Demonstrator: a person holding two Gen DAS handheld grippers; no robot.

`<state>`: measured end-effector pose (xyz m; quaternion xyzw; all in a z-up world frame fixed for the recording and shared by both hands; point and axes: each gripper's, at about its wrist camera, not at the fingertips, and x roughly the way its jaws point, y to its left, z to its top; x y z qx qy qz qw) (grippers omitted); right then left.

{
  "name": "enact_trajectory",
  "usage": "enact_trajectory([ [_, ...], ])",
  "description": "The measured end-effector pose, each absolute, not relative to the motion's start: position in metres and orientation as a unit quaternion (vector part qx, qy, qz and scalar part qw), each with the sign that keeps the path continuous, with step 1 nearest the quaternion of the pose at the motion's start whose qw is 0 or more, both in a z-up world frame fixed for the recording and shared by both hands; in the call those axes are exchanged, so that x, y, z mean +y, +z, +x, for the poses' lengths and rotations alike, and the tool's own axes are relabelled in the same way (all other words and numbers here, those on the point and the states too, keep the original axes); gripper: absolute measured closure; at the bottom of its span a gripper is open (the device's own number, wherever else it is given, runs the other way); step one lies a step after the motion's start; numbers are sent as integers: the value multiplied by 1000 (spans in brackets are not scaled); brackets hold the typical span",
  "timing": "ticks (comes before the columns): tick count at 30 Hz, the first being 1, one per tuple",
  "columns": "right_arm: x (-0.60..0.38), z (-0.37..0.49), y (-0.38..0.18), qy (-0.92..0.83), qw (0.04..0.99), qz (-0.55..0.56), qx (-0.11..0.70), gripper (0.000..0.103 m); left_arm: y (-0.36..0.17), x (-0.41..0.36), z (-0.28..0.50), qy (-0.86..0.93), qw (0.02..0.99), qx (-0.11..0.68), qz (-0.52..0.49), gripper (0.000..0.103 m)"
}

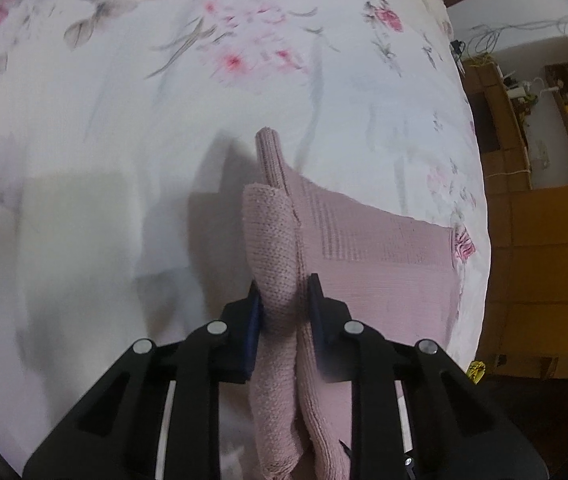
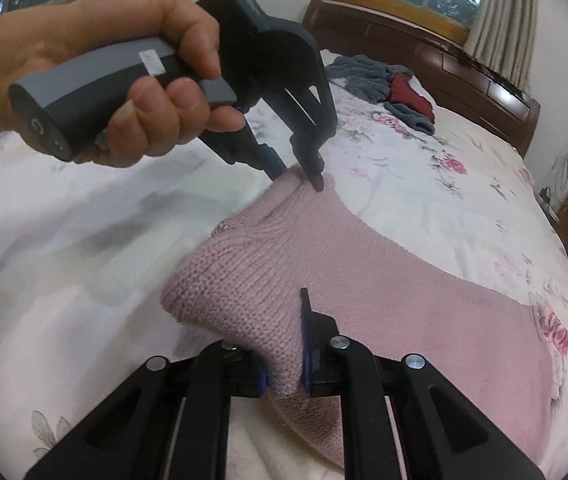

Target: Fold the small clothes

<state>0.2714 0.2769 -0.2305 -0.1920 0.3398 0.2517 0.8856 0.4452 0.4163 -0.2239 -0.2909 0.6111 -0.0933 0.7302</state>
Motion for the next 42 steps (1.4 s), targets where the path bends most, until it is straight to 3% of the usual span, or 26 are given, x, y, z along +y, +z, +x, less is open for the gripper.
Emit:
enact_trajectory([
  [21,189,279,-162,224,917,-76,321,92,-126,305,472,-105,764,605,-200,85],
  [42,96,282,-142,187,926,0,327,92,-103,184,489,-129,769,605,-159,88],
])
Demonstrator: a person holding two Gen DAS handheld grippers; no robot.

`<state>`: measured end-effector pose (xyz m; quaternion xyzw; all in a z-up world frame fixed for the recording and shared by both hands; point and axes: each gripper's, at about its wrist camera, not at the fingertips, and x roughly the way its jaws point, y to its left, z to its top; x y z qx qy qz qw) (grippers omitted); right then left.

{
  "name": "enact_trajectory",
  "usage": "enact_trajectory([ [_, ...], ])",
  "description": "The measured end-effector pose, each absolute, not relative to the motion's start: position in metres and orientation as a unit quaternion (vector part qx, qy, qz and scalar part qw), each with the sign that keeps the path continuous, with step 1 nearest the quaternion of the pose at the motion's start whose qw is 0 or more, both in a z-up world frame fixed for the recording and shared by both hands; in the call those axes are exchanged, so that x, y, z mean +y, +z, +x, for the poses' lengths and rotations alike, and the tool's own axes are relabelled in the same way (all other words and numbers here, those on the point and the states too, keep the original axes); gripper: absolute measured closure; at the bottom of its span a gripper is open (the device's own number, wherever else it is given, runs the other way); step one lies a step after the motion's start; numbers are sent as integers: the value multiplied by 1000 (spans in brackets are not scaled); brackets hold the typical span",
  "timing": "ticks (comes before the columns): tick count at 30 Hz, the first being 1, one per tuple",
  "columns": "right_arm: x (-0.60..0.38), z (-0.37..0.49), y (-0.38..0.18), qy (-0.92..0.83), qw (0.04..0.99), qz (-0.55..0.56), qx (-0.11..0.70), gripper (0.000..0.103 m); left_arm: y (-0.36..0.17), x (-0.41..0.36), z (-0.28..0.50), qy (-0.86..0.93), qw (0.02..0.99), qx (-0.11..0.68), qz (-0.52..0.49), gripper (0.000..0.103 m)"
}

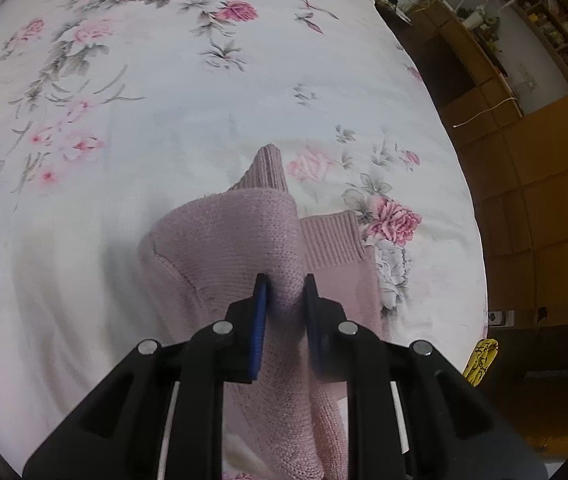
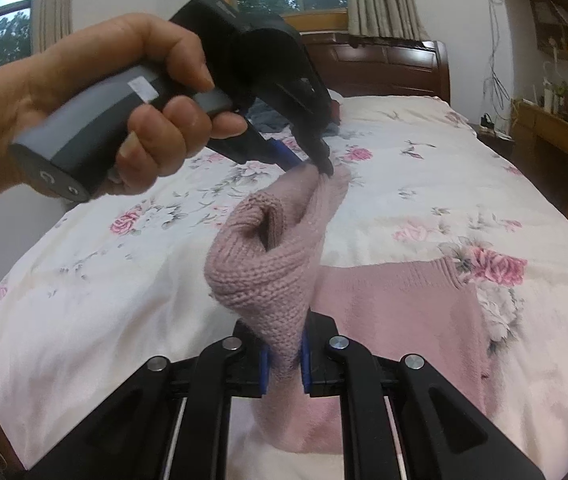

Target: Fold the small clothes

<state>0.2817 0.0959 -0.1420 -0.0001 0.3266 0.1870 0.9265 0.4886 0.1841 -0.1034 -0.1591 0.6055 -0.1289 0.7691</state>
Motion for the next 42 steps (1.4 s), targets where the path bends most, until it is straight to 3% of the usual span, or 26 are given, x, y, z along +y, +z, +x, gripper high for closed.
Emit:
enact_trajectory([
  [12,45,286,-161,172,916,60,358,92,-138,122,494,-134,756,622,-149,92],
  [19,-3,292,-217,203,862,153,438,92,-175,113,485,-139,754,625,-147,92],
  [29,-24,299,-247,250,810,250,467,92,-217,64,485,-94,747,658,16,82],
  [33,-27,296,-257,265,799,276,464,92,-229,34,484,-75,734,666,111,63],
  [36,-30,295,-262,271,793,290,463,92,-238,13,486,-45,733,655,180,64],
  [38,-33,295,-264,274,790,296,462,92,-247,5,489,-33,721,662,202,57],
  [41,-37,296,-269,279,786,300,462,92,-262,-1,493,6,708,663,243,60],
  [42,-38,296,-271,280,784,302,464,92,-262,-2,495,8,709,662,244,68],
])
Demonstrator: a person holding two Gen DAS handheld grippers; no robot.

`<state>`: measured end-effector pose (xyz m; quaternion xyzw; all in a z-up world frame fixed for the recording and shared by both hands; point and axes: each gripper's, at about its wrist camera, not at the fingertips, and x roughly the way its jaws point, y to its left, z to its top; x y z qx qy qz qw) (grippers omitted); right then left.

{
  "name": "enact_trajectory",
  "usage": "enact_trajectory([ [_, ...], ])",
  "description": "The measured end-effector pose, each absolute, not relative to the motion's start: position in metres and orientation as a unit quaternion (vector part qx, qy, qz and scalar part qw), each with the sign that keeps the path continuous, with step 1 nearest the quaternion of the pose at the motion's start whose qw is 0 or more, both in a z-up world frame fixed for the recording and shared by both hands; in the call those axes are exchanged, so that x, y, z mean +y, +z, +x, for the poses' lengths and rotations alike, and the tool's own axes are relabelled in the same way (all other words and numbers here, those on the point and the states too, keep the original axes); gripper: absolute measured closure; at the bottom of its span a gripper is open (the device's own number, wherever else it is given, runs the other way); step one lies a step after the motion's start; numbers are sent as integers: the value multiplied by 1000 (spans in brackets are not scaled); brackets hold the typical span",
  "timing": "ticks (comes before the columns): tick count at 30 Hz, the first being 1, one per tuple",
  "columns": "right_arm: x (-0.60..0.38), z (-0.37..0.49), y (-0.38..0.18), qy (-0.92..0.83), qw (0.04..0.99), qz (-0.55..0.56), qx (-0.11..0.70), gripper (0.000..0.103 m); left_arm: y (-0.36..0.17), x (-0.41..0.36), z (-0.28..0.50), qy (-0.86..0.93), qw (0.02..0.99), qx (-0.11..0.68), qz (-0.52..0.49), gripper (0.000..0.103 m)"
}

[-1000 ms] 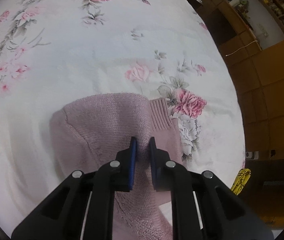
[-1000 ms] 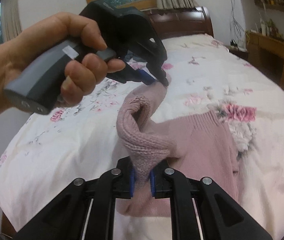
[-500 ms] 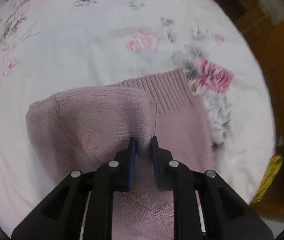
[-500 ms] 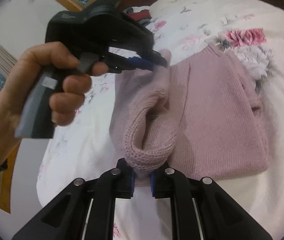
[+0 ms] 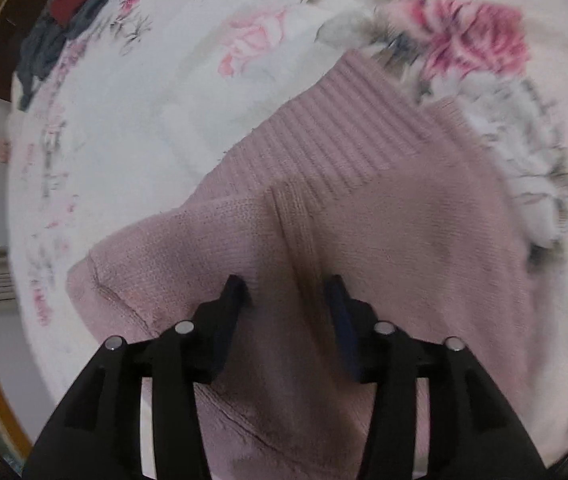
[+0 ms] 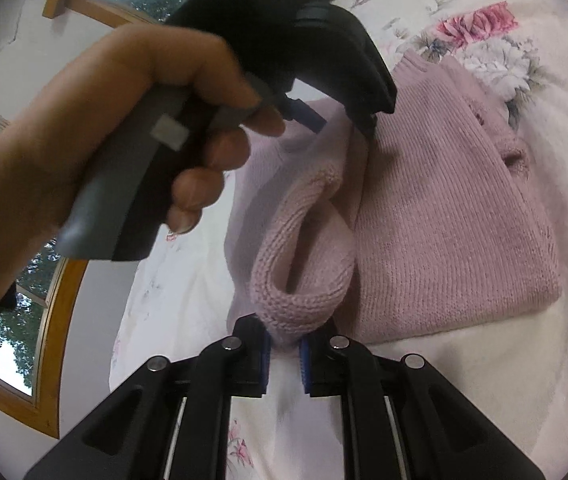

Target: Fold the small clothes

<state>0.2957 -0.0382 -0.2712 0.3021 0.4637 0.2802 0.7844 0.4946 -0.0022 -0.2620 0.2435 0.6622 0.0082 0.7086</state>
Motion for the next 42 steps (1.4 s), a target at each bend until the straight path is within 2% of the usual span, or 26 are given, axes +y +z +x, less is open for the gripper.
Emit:
enact_trajectory([
  [1,-39,296,-273,280,783,304,464,92,-261,-1,496,10,711,662,237,80],
  [2,-41,296,-275,280,783,306,464,92,-258,1,497,10,715,663,224,86],
  [4,-45,295,-278,280,784,308,461,92,-243,9,505,14,728,659,188,91],
  [12,-52,285,-260,278,794,332,427,93,-173,34,511,-14,779,620,92,92],
  [16,-66,280,-253,261,805,343,408,93,-164,26,512,-29,795,602,74,92],
  [23,-99,282,-275,217,797,384,414,94,-184,4,525,-42,801,595,48,92],
  [28,-116,278,-291,195,789,402,421,94,-195,-15,524,-72,808,583,38,96],
  [33,-117,265,-281,178,810,379,411,94,-213,-22,524,-80,806,584,43,97],
  [36,-112,273,-295,182,796,374,440,94,-237,-18,530,-77,791,606,44,97],
  [37,-113,278,-306,188,782,385,452,92,-244,-18,531,-83,786,610,46,96],
  [38,-115,283,-314,197,768,401,458,86,-244,-18,531,-84,791,604,53,95],
  [39,-119,289,-319,211,755,415,461,83,-238,-18,529,-87,801,589,61,91],
  [40,-122,293,-320,227,742,429,462,69,-229,-14,527,-94,811,575,53,90],
  [41,-127,297,-320,244,724,452,460,51,-219,-8,525,-102,819,563,38,85],
  [42,-133,301,-319,255,713,469,455,41,-204,4,519,-110,828,550,12,67],
])
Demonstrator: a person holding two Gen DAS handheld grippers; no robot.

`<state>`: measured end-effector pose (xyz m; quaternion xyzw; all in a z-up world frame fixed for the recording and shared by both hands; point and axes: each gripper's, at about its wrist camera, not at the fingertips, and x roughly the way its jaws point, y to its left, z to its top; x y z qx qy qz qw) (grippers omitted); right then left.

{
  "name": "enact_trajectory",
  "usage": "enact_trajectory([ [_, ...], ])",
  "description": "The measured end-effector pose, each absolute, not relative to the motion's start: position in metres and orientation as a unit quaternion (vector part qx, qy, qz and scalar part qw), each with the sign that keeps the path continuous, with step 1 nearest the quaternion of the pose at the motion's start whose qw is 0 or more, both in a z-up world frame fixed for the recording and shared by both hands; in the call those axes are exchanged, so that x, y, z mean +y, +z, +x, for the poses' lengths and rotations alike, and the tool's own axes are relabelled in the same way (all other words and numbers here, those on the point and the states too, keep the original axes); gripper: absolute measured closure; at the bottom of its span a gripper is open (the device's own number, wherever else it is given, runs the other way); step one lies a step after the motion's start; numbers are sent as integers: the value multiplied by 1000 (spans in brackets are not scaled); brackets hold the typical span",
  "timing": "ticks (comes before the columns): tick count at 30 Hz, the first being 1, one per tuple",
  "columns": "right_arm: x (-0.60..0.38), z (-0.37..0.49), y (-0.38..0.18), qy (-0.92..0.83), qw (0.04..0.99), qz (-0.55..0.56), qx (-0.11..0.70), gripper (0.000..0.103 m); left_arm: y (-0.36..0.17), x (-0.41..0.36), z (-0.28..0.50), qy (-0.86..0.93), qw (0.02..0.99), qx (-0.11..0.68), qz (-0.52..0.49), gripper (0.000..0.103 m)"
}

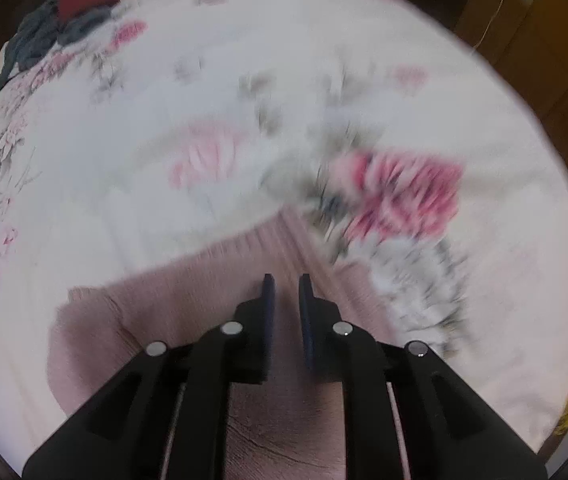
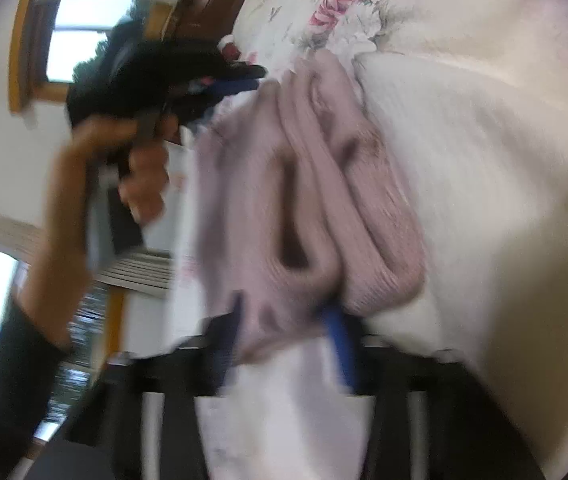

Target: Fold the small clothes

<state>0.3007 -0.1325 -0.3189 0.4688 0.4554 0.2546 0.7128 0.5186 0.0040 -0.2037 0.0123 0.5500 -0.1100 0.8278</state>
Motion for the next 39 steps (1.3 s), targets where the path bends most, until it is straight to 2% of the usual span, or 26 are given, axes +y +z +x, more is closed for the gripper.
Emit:
enact_trajectory([
  [1,-137,306,-318,260,705,475,457,35,-192,14,512,-116,836,537,-4,51],
  [3,-137,321,-321,273,684,472,485,35,-165,34,490,-133,853,505,-19,44],
  [6,-137,343,-329,302,636,482,522,35,-148,70,454,-150,857,490,-60,42],
  [10,-139,376,-328,323,608,478,545,36,-155,118,404,-172,840,494,-144,39],
  [17,-130,437,-336,333,563,491,576,40,-214,146,339,-203,798,522,-222,40],
  [18,-126,443,-340,332,559,487,583,44,-220,149,333,-202,795,523,-232,40],
  [19,-124,448,-341,326,561,481,589,58,-224,153,330,-200,793,523,-242,40],
  [20,-122,450,-342,315,567,470,599,79,-227,156,328,-200,790,522,-251,40],
  [23,-120,440,-306,318,625,410,583,85,-225,162,327,-208,790,515,-261,40],
  [26,-128,417,-258,307,716,328,535,85,-216,163,338,-223,791,501,-270,40],
  [29,-129,416,-273,269,732,292,554,85,-212,163,355,-228,792,494,-278,41],
  [33,-130,418,-285,285,718,307,556,82,-218,165,384,-236,774,493,-321,39],
  [34,-132,422,-284,291,712,317,555,75,-225,165,391,-238,765,499,-330,39],
  [35,-134,424,-286,294,703,331,557,59,-231,165,398,-230,762,504,-335,39],
  [36,-138,431,-289,294,692,354,556,52,-239,164,403,-224,757,511,-338,39],
  [37,-139,436,-292,293,685,370,555,50,-246,166,405,-222,750,519,-344,39],
  [38,-138,442,-296,297,671,385,559,58,-251,166,407,-220,746,522,-351,39],
  [39,-138,445,-297,299,669,387,560,72,-253,168,408,-220,743,521,-359,39],
])
